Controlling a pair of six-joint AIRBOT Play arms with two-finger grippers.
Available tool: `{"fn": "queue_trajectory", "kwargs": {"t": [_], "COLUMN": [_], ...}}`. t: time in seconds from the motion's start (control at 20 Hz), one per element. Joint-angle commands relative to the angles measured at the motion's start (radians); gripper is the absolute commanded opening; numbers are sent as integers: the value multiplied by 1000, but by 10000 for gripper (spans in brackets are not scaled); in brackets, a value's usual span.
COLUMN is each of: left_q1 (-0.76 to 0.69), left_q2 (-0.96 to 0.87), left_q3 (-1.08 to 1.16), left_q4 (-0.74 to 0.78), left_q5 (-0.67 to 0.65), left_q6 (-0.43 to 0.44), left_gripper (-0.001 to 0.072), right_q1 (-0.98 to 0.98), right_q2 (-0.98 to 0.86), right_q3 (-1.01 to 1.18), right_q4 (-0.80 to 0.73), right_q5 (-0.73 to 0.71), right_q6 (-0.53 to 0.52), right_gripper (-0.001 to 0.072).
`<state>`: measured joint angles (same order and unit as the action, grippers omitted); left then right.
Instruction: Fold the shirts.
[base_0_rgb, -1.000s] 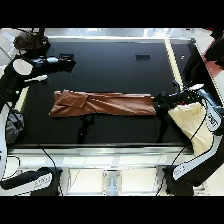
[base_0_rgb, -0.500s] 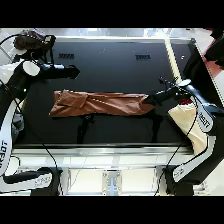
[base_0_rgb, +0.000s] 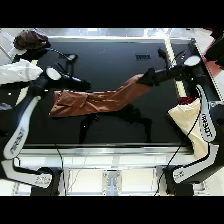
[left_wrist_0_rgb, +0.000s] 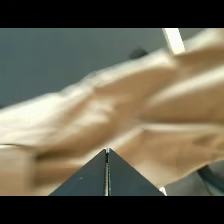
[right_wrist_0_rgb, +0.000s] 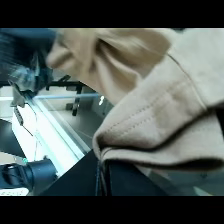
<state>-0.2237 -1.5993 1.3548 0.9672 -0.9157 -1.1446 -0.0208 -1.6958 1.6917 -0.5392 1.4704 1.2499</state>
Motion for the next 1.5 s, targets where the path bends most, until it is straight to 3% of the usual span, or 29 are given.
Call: {"fn": "queue_trajectory", "kwargs": {"t": [0.0,0.25,0.55,0.75,0.95,1.0,1.05,1.1,1.2,1.3,1.4,1.45], "left_q1": [-105,-81,330,560,651,655,655,656,655,655,655,655], "left_q2": [-128,-126,203,388,456,456,453,451,446,446,446,446], "left_q3": [0,0,0,0,0,0,-1,-1,-2,-2,-2,-2], "left_q4": [-18,-3,0,0,0,1,1,1,1,1,1,1], "left_q5": [0,47,11,-14,-66,-78,-90,-103,-116,-126,-131,-134], "left_q6": [1,0,0,0,0,1,1,1,1,1,1,1], "left_gripper": [11,11,11,11,11,11,11,11,11,11,11,11], "right_q1": [88,212,423,640,835,870,895,905,888,826,722,658], "right_q2": [10,10,-25,-148,-285,-298,-299,-293,-284,-244,-206,-201], "right_q3": [135,253,270,270,270,270,270,283,352,379,375,375], "right_q4": [6,4,-92,-99,-31,-32,-32,-31,-82,-271,-510,-637], "right_q5": [-14,-91,-308,-622,-965,-1034,-1101,-1123,-1044,-917,-715,-579], "right_q6": [62,103,104,103,96,95,96,95,91,92,128,191], "right_gripper": [13,12,11,9,12,124,459,667,683,673,542,539]}}
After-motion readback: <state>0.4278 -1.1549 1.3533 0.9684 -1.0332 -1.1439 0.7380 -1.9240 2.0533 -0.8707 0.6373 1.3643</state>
